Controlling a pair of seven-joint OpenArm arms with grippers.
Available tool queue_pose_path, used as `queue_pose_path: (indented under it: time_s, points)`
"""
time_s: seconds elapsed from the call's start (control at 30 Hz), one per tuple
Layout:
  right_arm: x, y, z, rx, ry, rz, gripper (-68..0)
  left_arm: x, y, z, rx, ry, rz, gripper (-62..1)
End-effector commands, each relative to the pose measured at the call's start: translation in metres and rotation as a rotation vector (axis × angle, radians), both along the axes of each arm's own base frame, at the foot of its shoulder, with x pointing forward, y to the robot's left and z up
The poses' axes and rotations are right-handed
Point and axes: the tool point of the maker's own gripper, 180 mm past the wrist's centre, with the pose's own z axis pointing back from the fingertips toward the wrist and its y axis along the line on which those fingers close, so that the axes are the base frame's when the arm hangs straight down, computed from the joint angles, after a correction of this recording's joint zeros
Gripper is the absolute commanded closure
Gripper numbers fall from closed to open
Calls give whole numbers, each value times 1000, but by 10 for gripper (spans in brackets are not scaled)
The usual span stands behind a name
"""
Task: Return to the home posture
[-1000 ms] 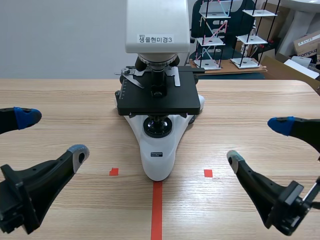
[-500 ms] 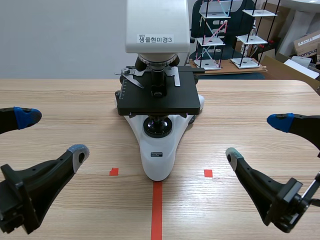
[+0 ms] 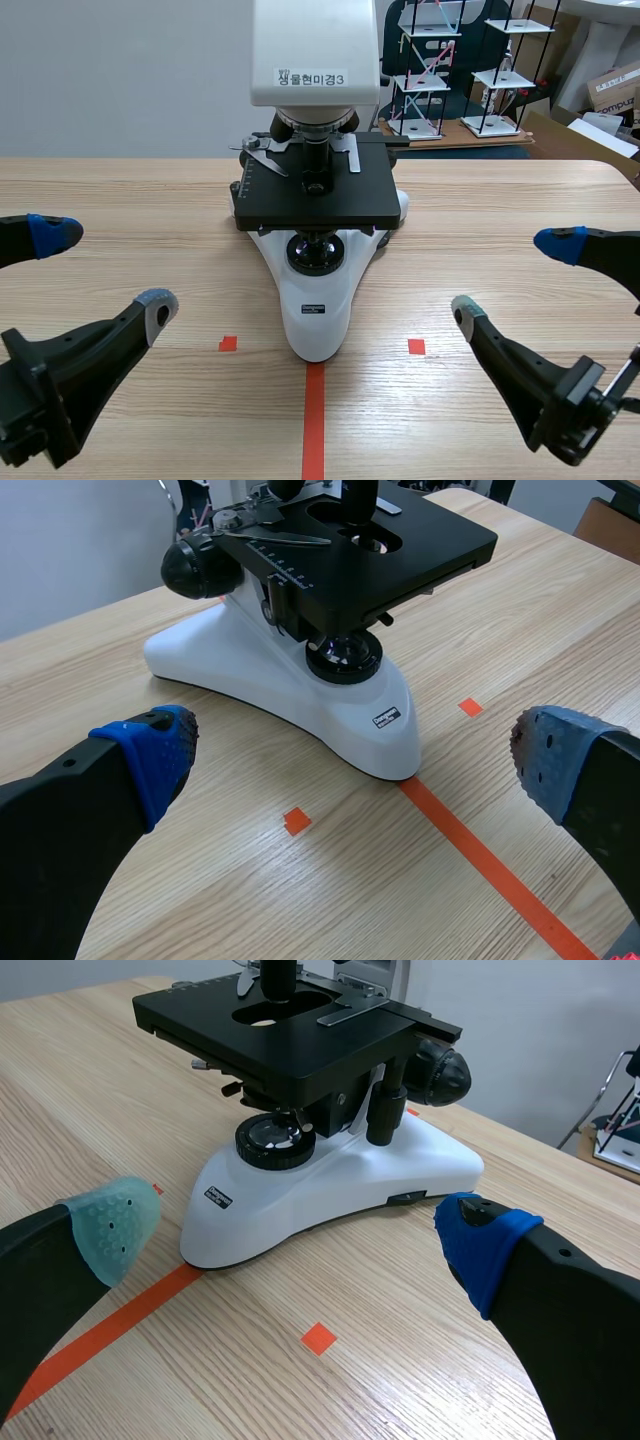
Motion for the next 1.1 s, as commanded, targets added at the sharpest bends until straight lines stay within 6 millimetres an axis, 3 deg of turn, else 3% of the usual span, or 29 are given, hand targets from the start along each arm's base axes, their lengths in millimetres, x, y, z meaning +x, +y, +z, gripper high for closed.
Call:
queue_pose_path:
  time_s: [0.0,1.07]
  points:
    - [4,-1,11,15,-37,0,-606,0,-1,6,-20,-15,6,-623]
    - [5,-1,7,1,-20,-2,-606,0,-1,6,-20,-15,6,-623]
